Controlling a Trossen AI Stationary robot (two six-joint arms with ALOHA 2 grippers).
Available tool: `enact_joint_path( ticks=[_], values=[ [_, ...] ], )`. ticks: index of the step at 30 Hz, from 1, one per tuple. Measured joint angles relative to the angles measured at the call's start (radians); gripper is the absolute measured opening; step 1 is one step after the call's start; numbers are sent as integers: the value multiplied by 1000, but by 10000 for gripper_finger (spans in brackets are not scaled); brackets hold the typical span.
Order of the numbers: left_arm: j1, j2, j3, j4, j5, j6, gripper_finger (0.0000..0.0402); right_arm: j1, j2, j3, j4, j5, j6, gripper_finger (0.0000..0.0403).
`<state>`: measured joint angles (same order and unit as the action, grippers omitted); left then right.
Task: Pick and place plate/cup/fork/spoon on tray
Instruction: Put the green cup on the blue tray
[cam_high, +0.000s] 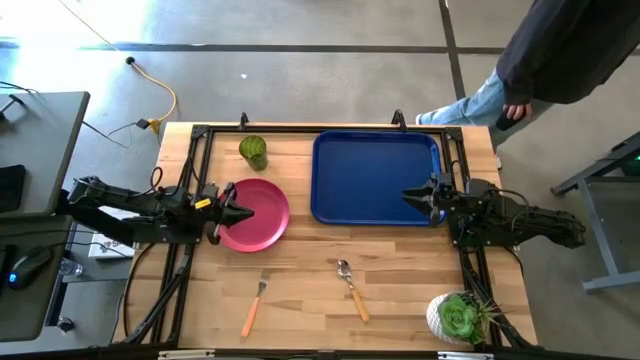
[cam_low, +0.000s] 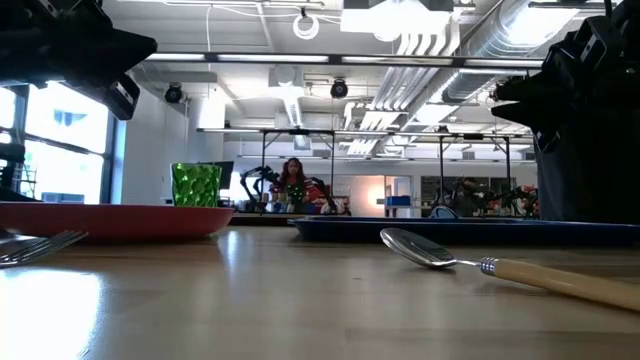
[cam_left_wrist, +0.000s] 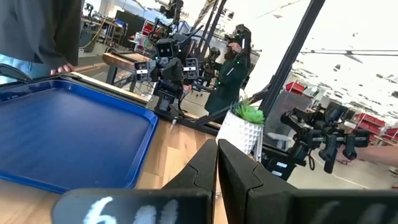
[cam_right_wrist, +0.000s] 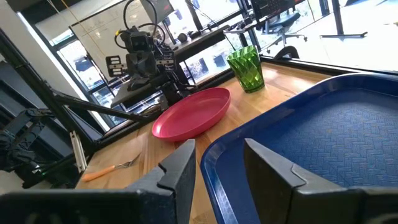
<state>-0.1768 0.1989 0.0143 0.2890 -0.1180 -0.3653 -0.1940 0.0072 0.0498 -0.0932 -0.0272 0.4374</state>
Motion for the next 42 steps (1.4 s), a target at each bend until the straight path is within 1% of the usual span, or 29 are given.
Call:
enact_joint_path(
  ticks=[5,7,12,19,23,27,33,36,40,42],
  values=[
    [0,0,0,2,9,6,5,0,0,0,0,0,0,126],
    [0,0,0,4,-7,6,5,0,0,0,0,0,0,126],
    [0,0,0,31,-13,-57,5,0,0,0,0,0,0,126],
    [0,3,0,19,-49,-60,8,0,0,0,0,0,11,126],
    [0,6,0,17,-84,-52,30,0,0,0,0,6,11,126],
    [0,6,0,17,-115,-53,63,0,0,0,4,38,38,126],
    [0,6,9,26,-205,-98,112,0,0,0,52,45,59,126],
    [0,6,56,28,-248,-22,123,0,0,0,97,59,60,126],
    [0,24,163,23,-289,171,127,0,0,0,156,101,60,126],
    [0,50,224,-13,-309,271,127,0,0,0,179,110,60,126]
  ],
)
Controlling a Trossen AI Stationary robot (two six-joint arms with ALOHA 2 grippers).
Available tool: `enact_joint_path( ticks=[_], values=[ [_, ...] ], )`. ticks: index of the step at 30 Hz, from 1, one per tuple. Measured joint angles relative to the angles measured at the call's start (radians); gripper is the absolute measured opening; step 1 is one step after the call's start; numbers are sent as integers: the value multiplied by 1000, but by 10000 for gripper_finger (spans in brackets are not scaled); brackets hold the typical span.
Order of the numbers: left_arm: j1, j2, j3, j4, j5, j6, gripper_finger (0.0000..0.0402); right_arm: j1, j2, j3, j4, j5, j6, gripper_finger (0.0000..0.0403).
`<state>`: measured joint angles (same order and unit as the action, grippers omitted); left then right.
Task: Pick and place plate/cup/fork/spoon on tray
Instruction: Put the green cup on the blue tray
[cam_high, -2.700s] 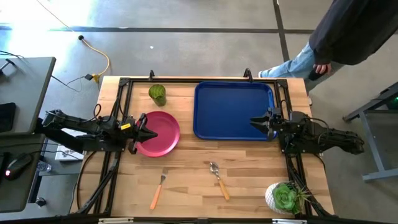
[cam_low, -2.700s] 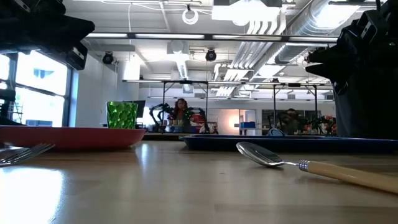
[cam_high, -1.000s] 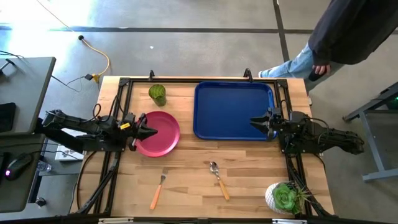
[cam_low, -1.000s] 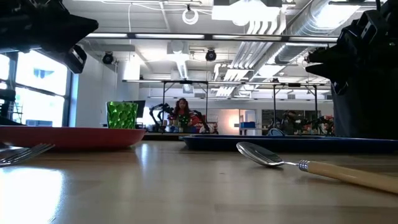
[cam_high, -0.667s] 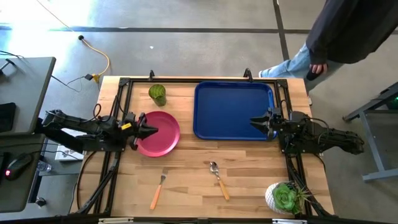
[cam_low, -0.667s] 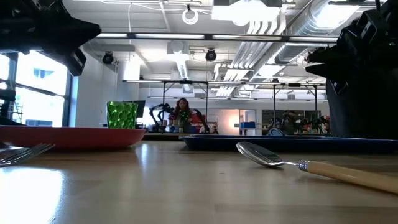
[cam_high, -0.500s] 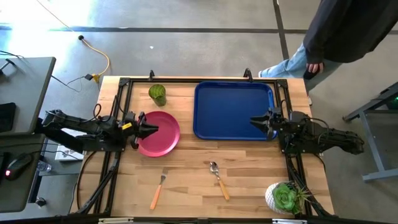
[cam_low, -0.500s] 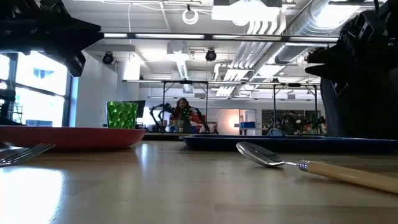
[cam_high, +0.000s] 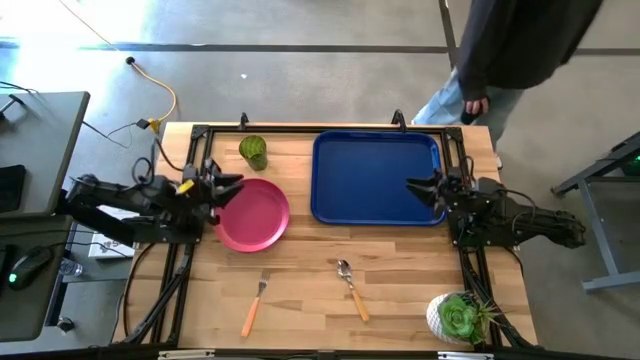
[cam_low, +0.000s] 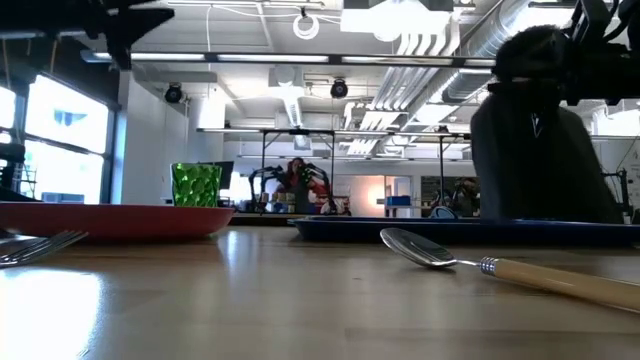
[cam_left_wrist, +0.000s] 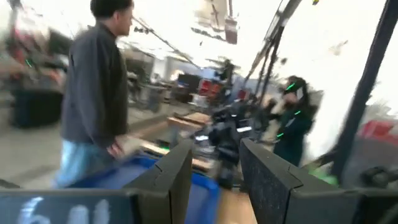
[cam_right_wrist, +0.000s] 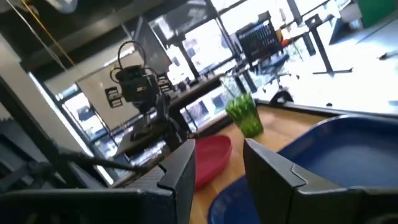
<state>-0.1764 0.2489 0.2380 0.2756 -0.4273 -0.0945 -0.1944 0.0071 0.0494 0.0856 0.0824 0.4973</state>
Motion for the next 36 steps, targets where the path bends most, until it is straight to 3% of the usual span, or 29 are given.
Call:
enact_joint_path(
  ticks=[5,10,16,27,36],
  values=[
    [11,101,165,-261,-80,107,127,0,0,0,47,40,53,126],
    [72,219,314,-487,-81,107,127,0,0,0,96,86,226,126],
    [181,365,462,-663,-79,142,127,0,0,0,136,98,307,126],
    [442,558,670,-852,114,121,127,0,0,0,153,128,355,126],
    [629,687,704,-974,240,159,127,0,0,0,153,128,359,126]
  ],
)
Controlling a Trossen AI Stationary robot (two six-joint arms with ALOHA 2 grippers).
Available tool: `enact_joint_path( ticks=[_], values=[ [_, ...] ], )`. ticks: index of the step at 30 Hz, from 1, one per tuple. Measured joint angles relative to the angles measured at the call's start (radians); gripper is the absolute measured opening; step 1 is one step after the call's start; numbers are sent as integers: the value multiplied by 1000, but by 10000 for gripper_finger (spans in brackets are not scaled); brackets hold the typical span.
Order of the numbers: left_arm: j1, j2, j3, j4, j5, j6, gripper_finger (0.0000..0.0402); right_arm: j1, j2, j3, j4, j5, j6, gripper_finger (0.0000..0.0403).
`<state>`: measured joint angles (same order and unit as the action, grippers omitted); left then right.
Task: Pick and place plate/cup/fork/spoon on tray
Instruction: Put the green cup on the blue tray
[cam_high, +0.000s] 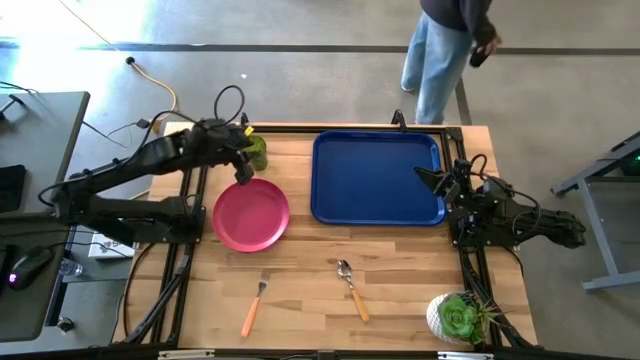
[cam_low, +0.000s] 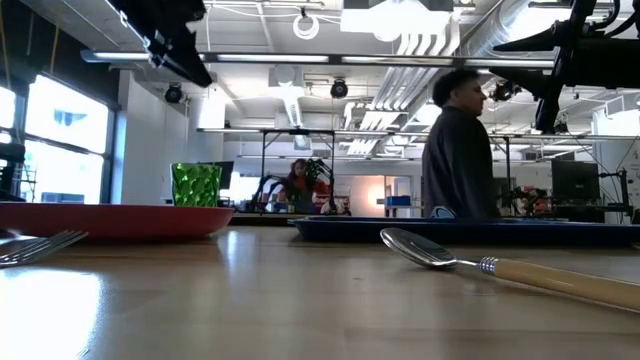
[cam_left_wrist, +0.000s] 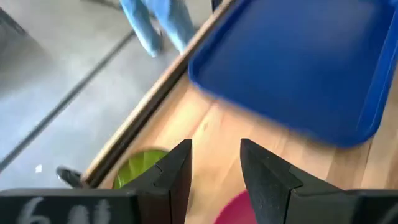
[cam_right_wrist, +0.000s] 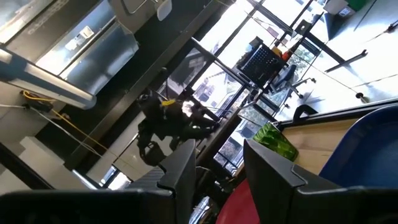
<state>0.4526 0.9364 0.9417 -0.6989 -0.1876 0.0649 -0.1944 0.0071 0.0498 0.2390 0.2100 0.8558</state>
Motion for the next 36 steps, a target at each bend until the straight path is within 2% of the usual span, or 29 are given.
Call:
enact_joint_path(
  ticks=[7,12,21,36],
  values=[
    [48,89,0,-63,33,94,127,0,0,0,-1,0,-3,126],
    [83,153,0,-66,74,97,127,0,0,0,-2,-1,-11,126],
    [146,269,0,-67,80,97,127,0,0,0,-14,-13,-11,126],
    [203,371,-2,-64,97,96,127,0,0,0,-17,-30,-11,126]
  ],
)
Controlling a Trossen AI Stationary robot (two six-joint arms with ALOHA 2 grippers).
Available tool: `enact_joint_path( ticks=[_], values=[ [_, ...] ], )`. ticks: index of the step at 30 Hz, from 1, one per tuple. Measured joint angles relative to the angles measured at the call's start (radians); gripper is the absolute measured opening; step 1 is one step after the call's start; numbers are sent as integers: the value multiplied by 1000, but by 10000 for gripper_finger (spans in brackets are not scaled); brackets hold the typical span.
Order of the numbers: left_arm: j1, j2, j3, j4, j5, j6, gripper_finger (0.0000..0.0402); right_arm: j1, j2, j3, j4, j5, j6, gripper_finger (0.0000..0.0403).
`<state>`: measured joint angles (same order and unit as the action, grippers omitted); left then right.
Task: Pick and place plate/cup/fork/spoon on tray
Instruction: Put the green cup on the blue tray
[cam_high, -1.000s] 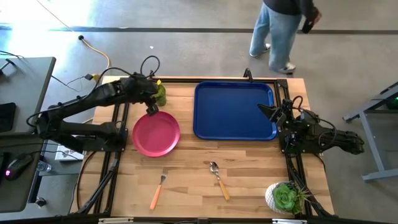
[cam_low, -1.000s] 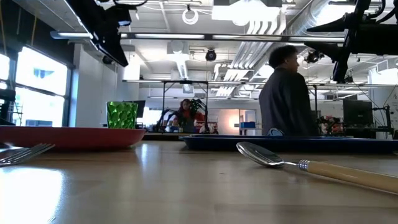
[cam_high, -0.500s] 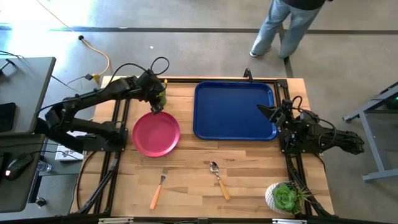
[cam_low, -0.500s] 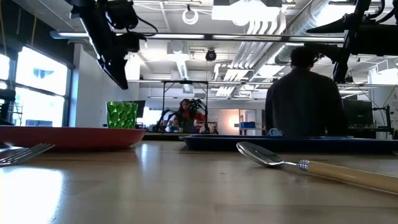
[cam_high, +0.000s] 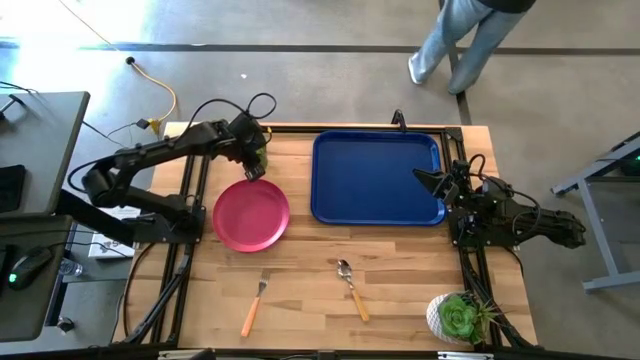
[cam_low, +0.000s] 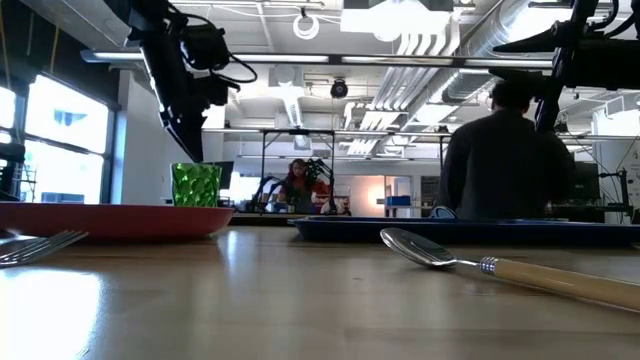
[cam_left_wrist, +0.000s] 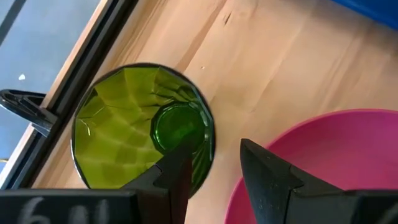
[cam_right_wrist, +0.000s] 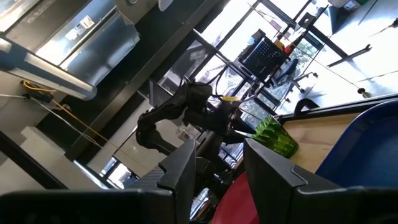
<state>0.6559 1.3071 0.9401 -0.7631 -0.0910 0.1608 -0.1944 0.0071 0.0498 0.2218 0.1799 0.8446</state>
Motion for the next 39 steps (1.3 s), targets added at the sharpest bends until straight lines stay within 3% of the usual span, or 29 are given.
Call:
enact_joint_path(
  ticks=[11,30,39],
  values=[
    [18,41,0,12,-43,-10,122,0,0,0,0,-34,9,126],
    [18,40,-41,28,-47,-6,10,0,0,0,0,-34,0,126],
    [18,39,-47,35,-46,-10,5,0,0,0,0,-33,0,126]
  ],
)
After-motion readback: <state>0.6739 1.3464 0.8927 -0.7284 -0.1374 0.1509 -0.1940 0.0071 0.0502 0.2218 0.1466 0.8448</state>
